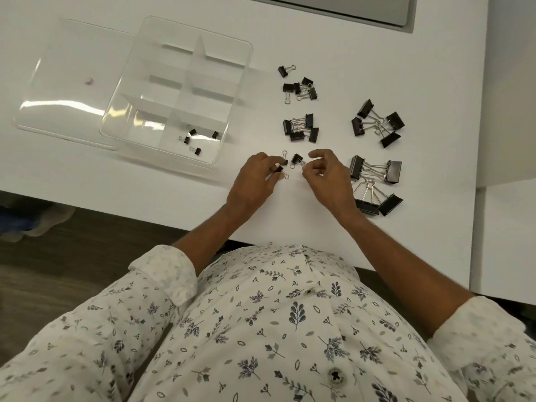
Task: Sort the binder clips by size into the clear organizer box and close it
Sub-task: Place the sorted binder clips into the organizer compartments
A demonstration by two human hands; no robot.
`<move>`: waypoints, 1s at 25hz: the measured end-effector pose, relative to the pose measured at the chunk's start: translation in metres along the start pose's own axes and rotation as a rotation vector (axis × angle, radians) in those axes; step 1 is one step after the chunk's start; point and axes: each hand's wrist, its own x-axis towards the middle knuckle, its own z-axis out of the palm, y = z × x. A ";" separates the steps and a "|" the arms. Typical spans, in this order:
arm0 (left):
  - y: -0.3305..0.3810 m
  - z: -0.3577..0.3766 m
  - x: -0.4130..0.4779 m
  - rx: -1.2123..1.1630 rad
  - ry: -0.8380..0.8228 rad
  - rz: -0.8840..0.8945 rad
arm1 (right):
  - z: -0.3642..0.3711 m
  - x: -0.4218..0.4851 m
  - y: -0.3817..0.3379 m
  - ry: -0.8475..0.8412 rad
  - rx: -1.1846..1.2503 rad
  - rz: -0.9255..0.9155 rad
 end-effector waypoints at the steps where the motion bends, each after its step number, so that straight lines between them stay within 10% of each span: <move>1: -0.001 0.000 -0.001 0.008 0.003 0.012 | 0.000 0.003 -0.001 -0.019 0.081 0.070; 11: 0.006 -0.014 -0.014 -0.131 0.189 0.028 | 0.003 0.019 -0.021 -0.169 0.681 0.481; 25: -0.035 -0.149 0.051 -0.608 0.491 -0.351 | 0.075 0.048 -0.182 -0.324 0.831 0.234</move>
